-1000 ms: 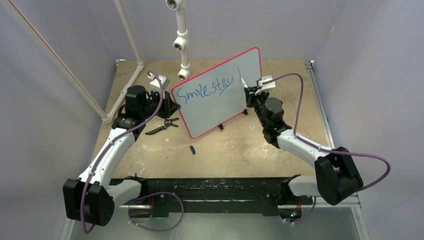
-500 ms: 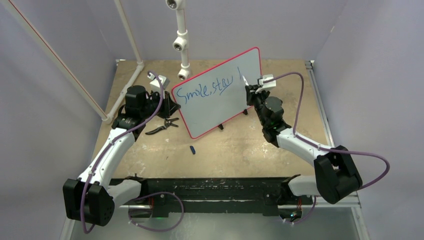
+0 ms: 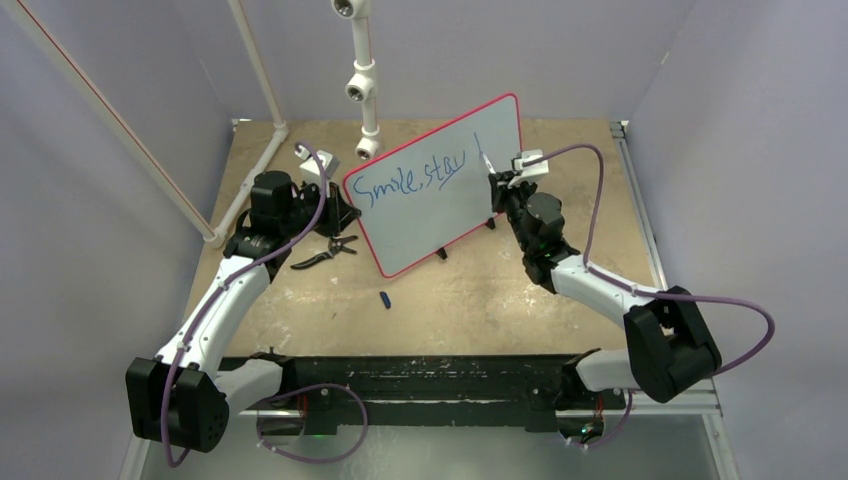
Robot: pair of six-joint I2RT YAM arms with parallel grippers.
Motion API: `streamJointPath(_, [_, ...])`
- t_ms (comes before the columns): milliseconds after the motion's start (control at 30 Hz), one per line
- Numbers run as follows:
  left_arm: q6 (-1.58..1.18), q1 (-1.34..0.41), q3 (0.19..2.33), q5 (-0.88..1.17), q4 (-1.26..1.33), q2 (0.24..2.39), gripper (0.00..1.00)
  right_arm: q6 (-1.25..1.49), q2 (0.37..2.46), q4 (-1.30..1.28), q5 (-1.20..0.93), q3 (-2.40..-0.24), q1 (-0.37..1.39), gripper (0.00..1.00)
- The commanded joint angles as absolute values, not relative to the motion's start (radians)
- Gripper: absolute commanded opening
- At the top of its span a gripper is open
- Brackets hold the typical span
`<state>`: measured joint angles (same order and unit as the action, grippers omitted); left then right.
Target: Write a sentence on the whiteboard
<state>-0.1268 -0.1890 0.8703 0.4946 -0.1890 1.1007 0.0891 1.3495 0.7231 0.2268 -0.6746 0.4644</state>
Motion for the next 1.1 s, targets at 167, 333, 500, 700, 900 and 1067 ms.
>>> streamJointPath(167, [-0.09,-0.172,0.868,0.468,-0.172,1.083,0.0,0.087,1.36,0.771,0.265,-0.73,0.463,0.0])
streamJointPath(333, [-0.089,-0.172,0.87,0.467,-0.172,1.083,0.0,0.085,1.369,0.778,0.282,-0.747,0.462,0.0])
streamJointPath(500, [-0.089,-0.172,0.87,0.468,-0.17,1.083,0.0,0.088,1.38,0.765,0.289,-0.745,0.462,0.0])
streamJointPath(700, [-0.09,-0.172,0.87,0.469,-0.17,1.083,0.0,0.113,1.373,0.752,0.273,-0.703,0.463,0.0])
streamJointPath(900, [-0.091,-0.172,0.871,0.471,-0.169,1.085,0.0,0.138,1.36,0.725,0.254,-0.66,0.463,0.0])
streamJointPath(1067, [-0.091,-0.172,0.87,0.47,-0.169,1.084,0.0,0.15,1.346,0.721,0.25,-0.636,0.465,0.0])
